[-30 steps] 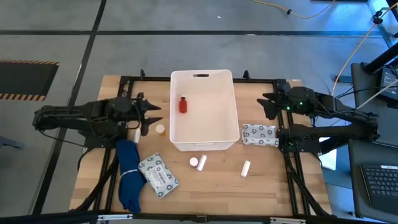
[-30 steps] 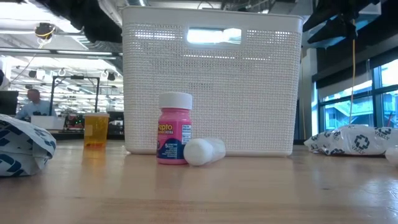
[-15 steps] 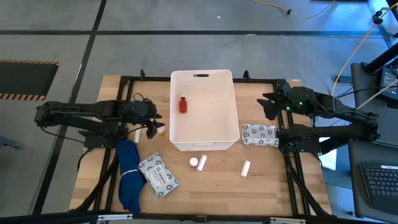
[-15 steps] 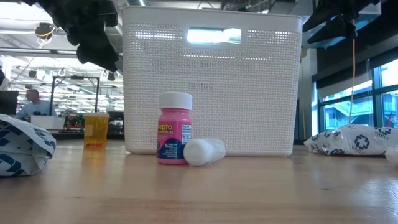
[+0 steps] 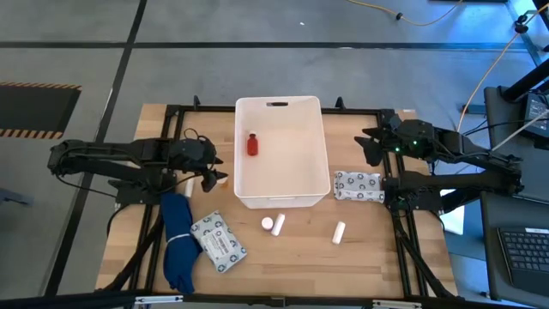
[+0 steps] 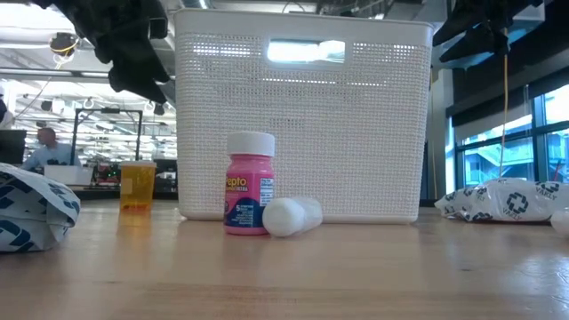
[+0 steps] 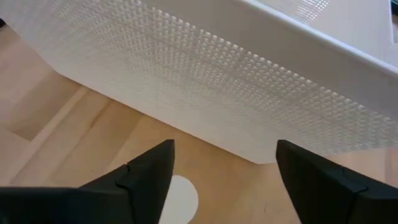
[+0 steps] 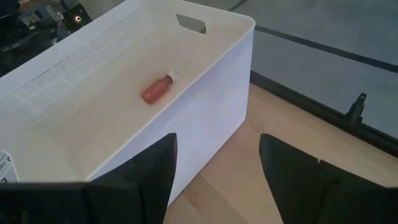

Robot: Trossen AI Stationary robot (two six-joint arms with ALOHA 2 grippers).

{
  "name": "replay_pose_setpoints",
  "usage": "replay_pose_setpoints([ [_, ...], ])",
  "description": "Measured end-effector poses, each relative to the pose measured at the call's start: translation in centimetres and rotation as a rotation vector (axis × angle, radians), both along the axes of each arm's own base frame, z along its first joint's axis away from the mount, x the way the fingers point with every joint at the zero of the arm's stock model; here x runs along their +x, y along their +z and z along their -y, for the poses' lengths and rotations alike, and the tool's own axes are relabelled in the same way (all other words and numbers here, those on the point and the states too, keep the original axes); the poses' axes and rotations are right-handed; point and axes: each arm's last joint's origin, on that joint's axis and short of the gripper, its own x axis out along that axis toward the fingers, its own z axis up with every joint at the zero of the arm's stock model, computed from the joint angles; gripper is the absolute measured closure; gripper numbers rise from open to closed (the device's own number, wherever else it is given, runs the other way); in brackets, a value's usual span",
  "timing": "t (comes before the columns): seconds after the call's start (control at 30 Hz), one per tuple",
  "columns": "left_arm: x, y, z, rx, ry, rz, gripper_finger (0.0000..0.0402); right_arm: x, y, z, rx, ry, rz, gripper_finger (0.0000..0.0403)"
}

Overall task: Pick & place medical supplies in basket/bin
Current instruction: Put the transparent orange pill bottle into the white bin

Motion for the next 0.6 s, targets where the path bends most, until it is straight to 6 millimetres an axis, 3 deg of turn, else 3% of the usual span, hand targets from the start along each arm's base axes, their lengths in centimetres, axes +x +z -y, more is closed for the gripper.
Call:
replay_pose_setpoints([
  [0.13,-0.01,0.00,-0.01,-0.004,0.009,0.001,0.0099,0.00,0.00,0.00,0.001,-0.001,0.000,0.0174],
  [0.6,0.01,0.01,0.04,-0.122,0.096,0.026,0.0096,0.00,0.01,0.00,0.001,-0.001,0.001,0.0174],
])
